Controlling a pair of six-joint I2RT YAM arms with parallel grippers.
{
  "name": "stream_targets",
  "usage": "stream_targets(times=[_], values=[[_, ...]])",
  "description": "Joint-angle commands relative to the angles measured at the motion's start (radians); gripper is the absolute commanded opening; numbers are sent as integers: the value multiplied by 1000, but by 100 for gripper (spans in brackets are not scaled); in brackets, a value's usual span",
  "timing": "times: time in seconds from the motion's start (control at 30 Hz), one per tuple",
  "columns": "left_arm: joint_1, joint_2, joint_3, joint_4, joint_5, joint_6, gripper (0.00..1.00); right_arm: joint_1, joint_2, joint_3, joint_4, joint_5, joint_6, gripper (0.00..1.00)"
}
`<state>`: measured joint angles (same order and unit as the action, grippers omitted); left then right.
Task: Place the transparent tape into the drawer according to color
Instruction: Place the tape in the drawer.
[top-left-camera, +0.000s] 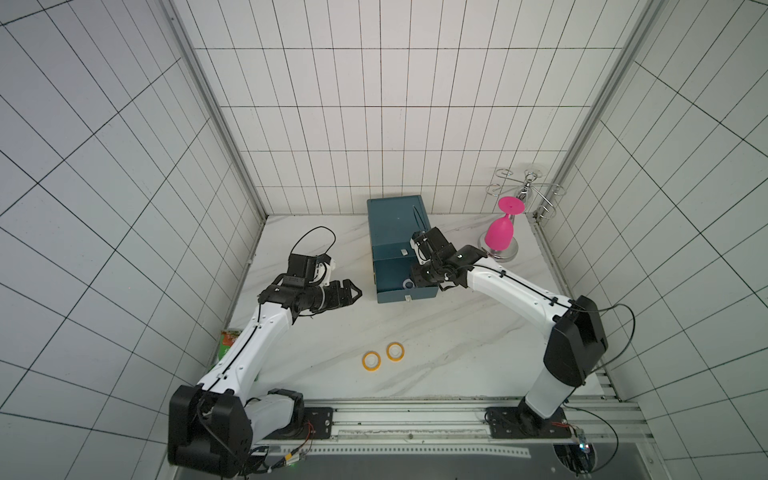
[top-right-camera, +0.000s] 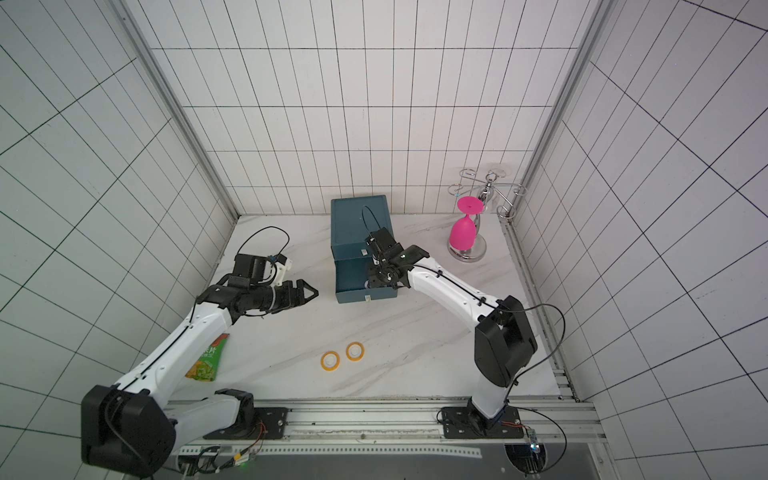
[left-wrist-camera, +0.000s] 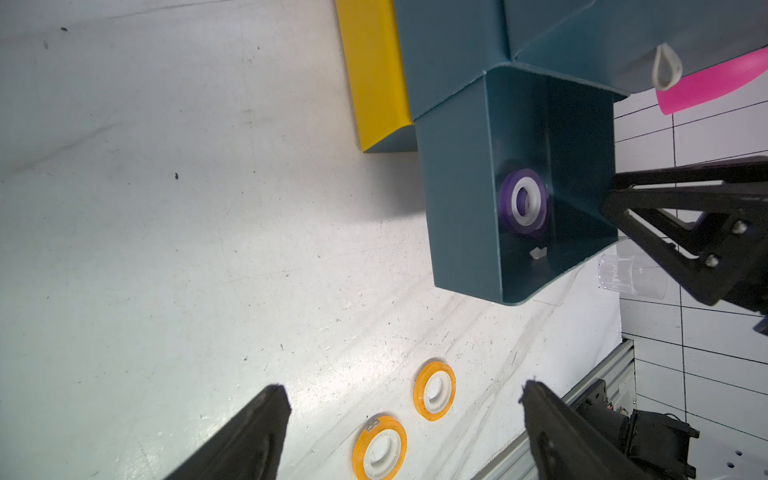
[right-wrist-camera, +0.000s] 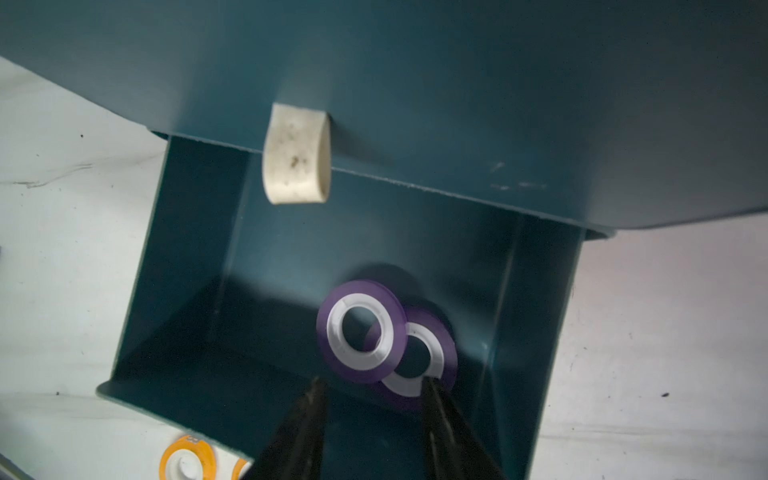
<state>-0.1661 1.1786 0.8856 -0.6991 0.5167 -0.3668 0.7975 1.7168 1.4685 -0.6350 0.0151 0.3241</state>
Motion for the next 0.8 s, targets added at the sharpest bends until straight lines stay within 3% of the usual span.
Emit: stream_targets(times=[0.0,0.2,0.57,0.77], values=[[5,6,17,18,-10,3,91,-7,-8,44,9,-13,-13,48],[5,19,42,55,-14,-27,91,-7,-68,5,19,-33,-11,57],[-46,148,268,119,-94,-63,91,6,-266,-215,137,-103,32,98],[-117,280,458,118,-188,-46,92,27,-335,-349,225,-116,72,99]])
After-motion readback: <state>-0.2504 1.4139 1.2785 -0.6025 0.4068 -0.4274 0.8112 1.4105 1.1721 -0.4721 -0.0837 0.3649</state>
